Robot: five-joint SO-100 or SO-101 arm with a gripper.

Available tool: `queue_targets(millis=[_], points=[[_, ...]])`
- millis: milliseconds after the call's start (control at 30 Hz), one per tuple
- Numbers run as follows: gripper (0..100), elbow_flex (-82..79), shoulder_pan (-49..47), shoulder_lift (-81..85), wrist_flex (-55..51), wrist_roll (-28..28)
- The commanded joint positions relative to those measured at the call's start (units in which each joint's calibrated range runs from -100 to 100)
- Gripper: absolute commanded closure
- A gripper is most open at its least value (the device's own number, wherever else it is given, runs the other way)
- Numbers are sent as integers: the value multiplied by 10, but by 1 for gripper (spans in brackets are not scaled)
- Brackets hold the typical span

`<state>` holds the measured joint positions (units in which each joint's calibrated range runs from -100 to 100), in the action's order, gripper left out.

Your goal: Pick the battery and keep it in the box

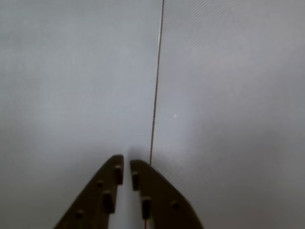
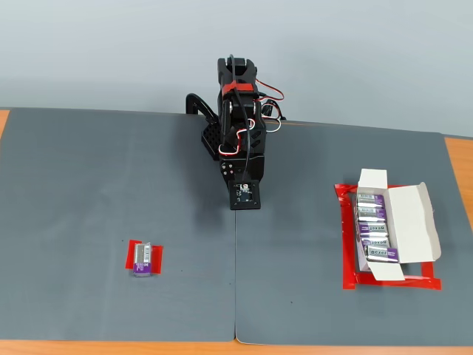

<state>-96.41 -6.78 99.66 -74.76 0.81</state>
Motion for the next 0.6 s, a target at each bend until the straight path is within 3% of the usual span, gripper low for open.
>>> queue_targets(millis=[0,400,567], points=[[98,40,1,-3,1,3],[98,92,7,-10,11,3],[98,117,8,-58,74,4]])
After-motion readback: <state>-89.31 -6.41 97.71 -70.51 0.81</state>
